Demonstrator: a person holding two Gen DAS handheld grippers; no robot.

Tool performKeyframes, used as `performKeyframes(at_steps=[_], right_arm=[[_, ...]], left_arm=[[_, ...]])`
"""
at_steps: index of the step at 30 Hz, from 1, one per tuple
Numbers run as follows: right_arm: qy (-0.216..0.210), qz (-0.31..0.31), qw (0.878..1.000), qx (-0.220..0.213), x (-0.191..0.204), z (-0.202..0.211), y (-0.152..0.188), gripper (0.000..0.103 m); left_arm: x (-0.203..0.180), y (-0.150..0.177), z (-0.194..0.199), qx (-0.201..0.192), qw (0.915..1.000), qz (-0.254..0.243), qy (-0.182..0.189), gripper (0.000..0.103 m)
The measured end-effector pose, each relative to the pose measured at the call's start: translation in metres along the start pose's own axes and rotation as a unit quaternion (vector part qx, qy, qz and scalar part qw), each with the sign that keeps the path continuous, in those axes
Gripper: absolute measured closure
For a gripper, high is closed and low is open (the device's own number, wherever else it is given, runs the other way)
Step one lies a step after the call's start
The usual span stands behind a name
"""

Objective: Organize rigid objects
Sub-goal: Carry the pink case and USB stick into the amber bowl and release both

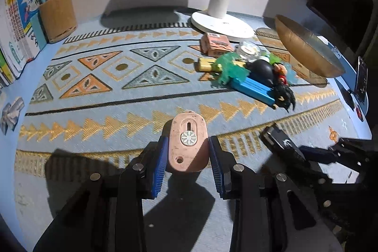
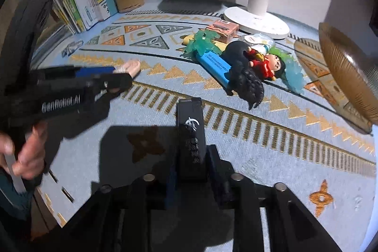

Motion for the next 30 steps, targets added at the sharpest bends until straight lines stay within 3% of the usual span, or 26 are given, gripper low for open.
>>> performKeyframes(at_steps=[5, 6, 14, 22, 30], right_arm=[[0.034, 0.021, 0.999, -0.006, 0.01, -0.008, -0.01, 0.07], [0.039, 0.027, 0.999, -0.004, 0.012, -0.008, -0.009, 0.076], [-0.026, 0.005, 0.999, -0.034, 0.028, 0.02, -0.003, 0.079], [0.022, -0.027, 0.987, -0.155, -0.018, 0.128, -0.035, 0.079], [0.14, -0.083, 0.955, -0.248, -0.111, 0.246, -0.051, 0.079]], left_arm=[[-0.003, 0.004, 0.008, -0.001, 1.0, -0.001, -0.003, 0.071], [-0.004, 0.005, 0.01, -0.002, 1.0, -0.001, -0.004, 0.071], [-0.013, -0.004, 0.038, -0.029, 0.9995, -0.012, -0.004, 0.071], [-0.057, -0.051, 0.099, -0.116, 0.9913, -0.063, -0.008, 0.071], [-0.137, -0.124, 0.148, -0.189, 0.9737, -0.117, 0.049, 0.071]])
Point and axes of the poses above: each gripper's, at about its wrist camera, not at the fingertips, and z roughly against the way its jaws point, x to its left, y to its underside, the point moved 7 cm from there along -z, roughly the way its jaws point, and after that the axes turned 7 degrees about -y, right-handed, at the moved point
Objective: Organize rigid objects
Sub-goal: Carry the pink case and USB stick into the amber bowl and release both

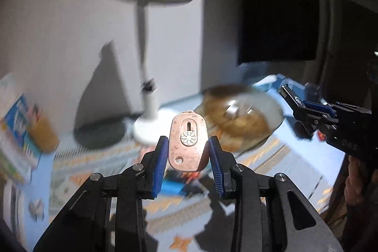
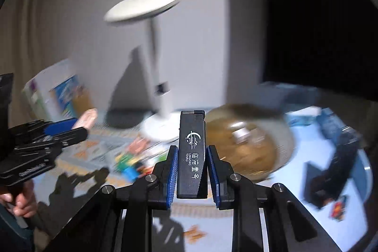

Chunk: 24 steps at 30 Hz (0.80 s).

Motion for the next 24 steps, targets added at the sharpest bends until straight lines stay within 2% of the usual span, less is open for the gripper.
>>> performKeyframes(at_steps=[4, 8, 12, 14, 17, 20, 24], right_arm=[[0.058, -0.018, 0.998, -0.022, -0.051, 0.011, -0.025, 0.079], [0.074, -0.038, 0.996, -0.007, -0.087, -0.003, -0.033, 0.079], [0.067, -0.064, 0.994, 0.065, -0.112, -0.052, -0.016, 0.079], [0.044, -0.078, 0.99, 0.111, -0.118, -0.083, 0.002, 0.079], [0.024, -0.092, 0.981, 0.17, -0.129, -0.12, 0.027, 0.079], [0.02, -0.089, 0.973, 0.211, -0.135, -0.14, 0.044, 0.079], [0.023, -0.066, 0.968, 0.24, -0.135, -0.154, 0.053, 0.079]], left_arm=[[-0.036, -0.04, -0.029, -0.002, 0.9993, -0.008, 0.037, 0.071], [-0.075, -0.061, -0.073, 0.024, 0.9967, -0.014, 0.076, 0.071], [-0.108, -0.048, -0.136, 0.095, 0.9891, -0.02, 0.111, 0.071], [-0.121, -0.031, -0.169, 0.139, 0.9832, -0.025, 0.116, 0.071], [-0.132, -0.009, -0.205, 0.185, 0.9753, -0.03, 0.118, 0.071], [-0.139, 0.003, -0.224, 0.211, 0.9694, -0.033, 0.121, 0.071], [-0.146, 0.012, -0.241, 0.232, 0.9643, -0.036, 0.123, 0.071]])
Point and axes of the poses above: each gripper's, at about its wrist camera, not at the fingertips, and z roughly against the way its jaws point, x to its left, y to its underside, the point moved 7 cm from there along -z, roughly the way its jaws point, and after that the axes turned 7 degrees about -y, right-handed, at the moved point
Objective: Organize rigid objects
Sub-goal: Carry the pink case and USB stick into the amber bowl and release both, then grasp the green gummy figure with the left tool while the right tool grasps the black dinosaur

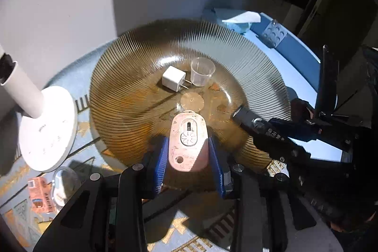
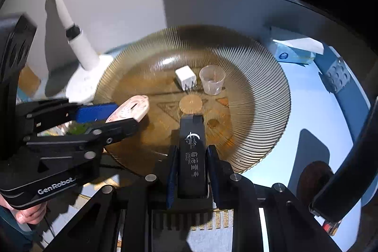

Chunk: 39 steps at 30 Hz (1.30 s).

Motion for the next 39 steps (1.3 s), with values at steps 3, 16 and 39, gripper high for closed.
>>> performKeyframes(at_steps=[3, 16, 39], right_arm=[[0.004, 0.007, 1.0, 0.016, -0.003, -0.006, 0.0, 0.079], [0.011, -0.054, 0.993, -0.101, -0.015, 0.08, -0.009, 0.065], [-0.143, 0.075, 0.976, -0.146, 0.196, 0.126, 0.039, 0.047]], left_arm=[[-0.004, -0.002, -0.008, 0.008, 1.0, -0.006, 0.0, 0.071], [0.034, 0.01, 0.084, -0.074, 0.9953, 0.05, 0.037, 0.038], [0.202, 0.178, 0.284, -0.222, 0.9541, 0.186, -0.078, 0.027]])
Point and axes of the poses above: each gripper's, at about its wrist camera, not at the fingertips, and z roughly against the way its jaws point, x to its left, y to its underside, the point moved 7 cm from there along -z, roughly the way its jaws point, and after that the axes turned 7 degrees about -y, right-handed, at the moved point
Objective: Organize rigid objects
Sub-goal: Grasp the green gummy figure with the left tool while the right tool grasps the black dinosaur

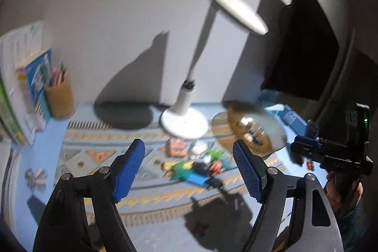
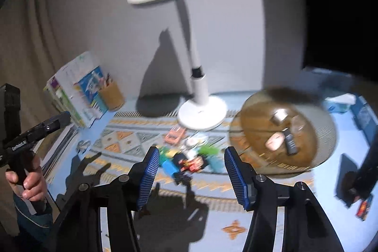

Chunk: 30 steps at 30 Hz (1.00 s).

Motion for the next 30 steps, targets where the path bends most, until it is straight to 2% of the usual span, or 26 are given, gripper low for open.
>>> performKeyframes(at_steps=[7, 10, 12, 18, 25, 30], right_arm=[[-0.017, -0.012, 0.998, 0.061, 0.004, -0.065, 0.047, 0.047], [-0.012, -0.012, 0.997, 0.078, 0.0, -0.086, 0.061, 0.047], [-0.015, -0.021, 0.995, 0.097, -0.005, -0.105, 0.073, 0.047], [-0.013, -0.015, 0.99, 0.138, -0.009, -0.146, 0.089, 0.047], [-0.016, 0.004, 0.991, 0.133, -0.011, -0.172, 0.086, 0.047], [-0.028, 0.002, 0.991, 0.133, -0.013, -0.183, 0.088, 0.047]], left_arm=[[0.022, 0.063, -0.059, 0.09, 0.9959, 0.0, -0.007, 0.027], [0.02, 0.083, -0.087, 0.127, 0.9918, -0.004, 0.003, 0.027], [0.019, 0.095, -0.108, 0.152, 0.9884, -0.003, -0.004, 0.027], [0.005, 0.103, -0.153, 0.182, 0.9829, -0.027, -0.007, 0.027], [-0.01, 0.094, -0.191, 0.186, 0.9809, -0.056, -0.015, 0.028], [-0.016, 0.096, -0.207, 0.193, 0.9797, -0.055, -0.003, 0.039]])
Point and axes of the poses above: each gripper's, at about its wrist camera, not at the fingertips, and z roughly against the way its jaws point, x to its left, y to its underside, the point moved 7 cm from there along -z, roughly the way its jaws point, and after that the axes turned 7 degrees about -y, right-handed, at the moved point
